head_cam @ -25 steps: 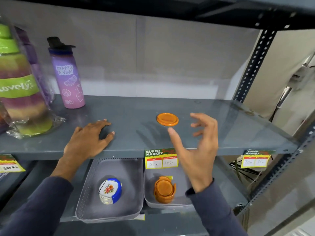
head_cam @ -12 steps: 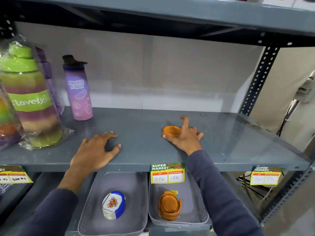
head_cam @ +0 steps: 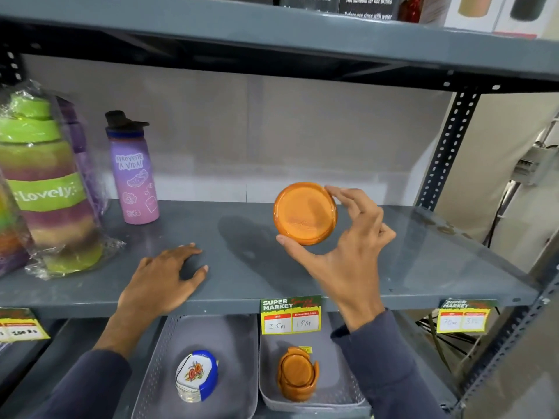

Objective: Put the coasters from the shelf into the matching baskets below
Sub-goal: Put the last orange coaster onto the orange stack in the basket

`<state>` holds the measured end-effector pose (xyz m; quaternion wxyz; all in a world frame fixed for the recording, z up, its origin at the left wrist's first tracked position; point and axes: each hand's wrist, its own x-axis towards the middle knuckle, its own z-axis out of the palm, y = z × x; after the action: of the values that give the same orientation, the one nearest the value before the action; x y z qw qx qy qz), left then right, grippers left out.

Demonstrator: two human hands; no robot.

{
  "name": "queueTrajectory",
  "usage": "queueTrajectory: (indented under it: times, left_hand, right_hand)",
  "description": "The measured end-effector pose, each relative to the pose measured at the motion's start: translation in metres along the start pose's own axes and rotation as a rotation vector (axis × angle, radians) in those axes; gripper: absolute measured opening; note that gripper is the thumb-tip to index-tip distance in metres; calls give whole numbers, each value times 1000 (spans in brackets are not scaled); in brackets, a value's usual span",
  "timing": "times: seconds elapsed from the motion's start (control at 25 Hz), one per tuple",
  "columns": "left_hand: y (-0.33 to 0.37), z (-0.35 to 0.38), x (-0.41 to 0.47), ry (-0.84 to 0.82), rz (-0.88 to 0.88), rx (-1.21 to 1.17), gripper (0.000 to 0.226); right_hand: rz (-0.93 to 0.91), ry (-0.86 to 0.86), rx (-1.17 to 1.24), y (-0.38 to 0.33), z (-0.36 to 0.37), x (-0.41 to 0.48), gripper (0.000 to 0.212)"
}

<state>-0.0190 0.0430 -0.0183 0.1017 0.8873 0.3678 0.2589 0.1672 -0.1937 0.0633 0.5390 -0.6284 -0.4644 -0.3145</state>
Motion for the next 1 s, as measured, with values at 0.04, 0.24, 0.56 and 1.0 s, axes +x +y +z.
queueTrajectory:
  times: [0.04,0.24,0.56,1.0]
  left_hand:
    - [0,0,0,3,2,0,49]
    - [-2,2,0,4,2,26,51]
    - [0,-4,0,-69,20,33,52]
    - [3,-6,1,-46,45,33,58]
  right_hand:
    - [-60,56,29,-12,-11,1,98]
    - [-200,154,120,-46,-43,7,90]
    - [132,-95,170,-31,-41,-59,89]
    - [706,-497,104,77,-12,-235,86]
